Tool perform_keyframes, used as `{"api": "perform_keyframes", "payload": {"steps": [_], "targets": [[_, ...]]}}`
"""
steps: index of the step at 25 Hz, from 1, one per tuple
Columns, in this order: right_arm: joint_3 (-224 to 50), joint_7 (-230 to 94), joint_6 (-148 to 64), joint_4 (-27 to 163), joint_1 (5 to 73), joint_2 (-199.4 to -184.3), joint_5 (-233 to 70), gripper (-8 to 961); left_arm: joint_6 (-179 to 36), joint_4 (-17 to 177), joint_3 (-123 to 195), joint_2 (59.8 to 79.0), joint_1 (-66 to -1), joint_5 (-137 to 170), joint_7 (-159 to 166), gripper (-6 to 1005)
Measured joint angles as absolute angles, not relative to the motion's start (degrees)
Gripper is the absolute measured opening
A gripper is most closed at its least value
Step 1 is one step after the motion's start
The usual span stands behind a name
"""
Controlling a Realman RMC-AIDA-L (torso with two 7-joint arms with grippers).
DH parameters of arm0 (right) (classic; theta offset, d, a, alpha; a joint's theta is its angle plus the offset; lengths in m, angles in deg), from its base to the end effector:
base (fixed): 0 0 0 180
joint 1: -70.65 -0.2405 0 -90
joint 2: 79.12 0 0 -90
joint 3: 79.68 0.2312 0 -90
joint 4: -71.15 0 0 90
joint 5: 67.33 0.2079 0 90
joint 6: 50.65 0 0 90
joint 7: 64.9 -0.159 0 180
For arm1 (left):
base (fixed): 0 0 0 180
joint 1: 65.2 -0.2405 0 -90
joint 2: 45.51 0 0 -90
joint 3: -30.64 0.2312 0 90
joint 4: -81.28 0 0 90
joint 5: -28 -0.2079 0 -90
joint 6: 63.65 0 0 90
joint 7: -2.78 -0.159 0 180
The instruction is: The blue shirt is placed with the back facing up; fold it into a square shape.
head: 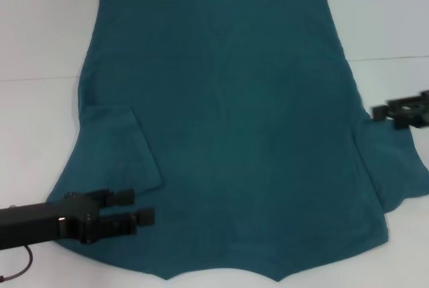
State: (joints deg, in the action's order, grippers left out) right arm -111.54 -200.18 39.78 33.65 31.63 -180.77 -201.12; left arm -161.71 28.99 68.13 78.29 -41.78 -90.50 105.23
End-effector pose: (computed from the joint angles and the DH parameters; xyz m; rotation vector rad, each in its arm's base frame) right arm 0.2731 0.3730 0.1199 -2.2406 1.6851 0.3719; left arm -0.2380 0.2896 0.0122 -2.6779 -1.1006 -0.7486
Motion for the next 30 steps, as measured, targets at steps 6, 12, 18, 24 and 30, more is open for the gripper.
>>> {"api": "perform_keyframes", "payload": {"steps": [6, 12, 18, 24, 30], "targets": [[-110.06, -206.70, 46.13, 25.53, 33.84, -178.71, -210.44, 829, -159.81, 29.58, 67.10, 78.31, -41.25, -90.12, 107.03, 817], [-106.73, -211.45, 45.38, 25.90, 37.27, -178.14, -210.82, 816, -156.54, 31.88, 66.96, 78.38, -40.34, -90.07, 107.37, 817], [-106.26, -211.21, 39.65, 30.83, 39.65, -180.12, -210.60, 804, -153.37, 34.66, 67.34, 78.41, -39.16, -90.04, 107.01, 817], [-106.56, -209.07, 33.31, 32.61, 40.08, -182.57, -210.68, 792, -153.08, 35.01, 67.21, 78.37, -38.78, -90.04, 107.32, 816], [-106.30, -208.53, 31.50, 32.66, 39.58, -184.02, -209.83, 780, -153.04, 35.39, 67.43, 78.43, -38.66, -90.05, 107.40, 817]]}}
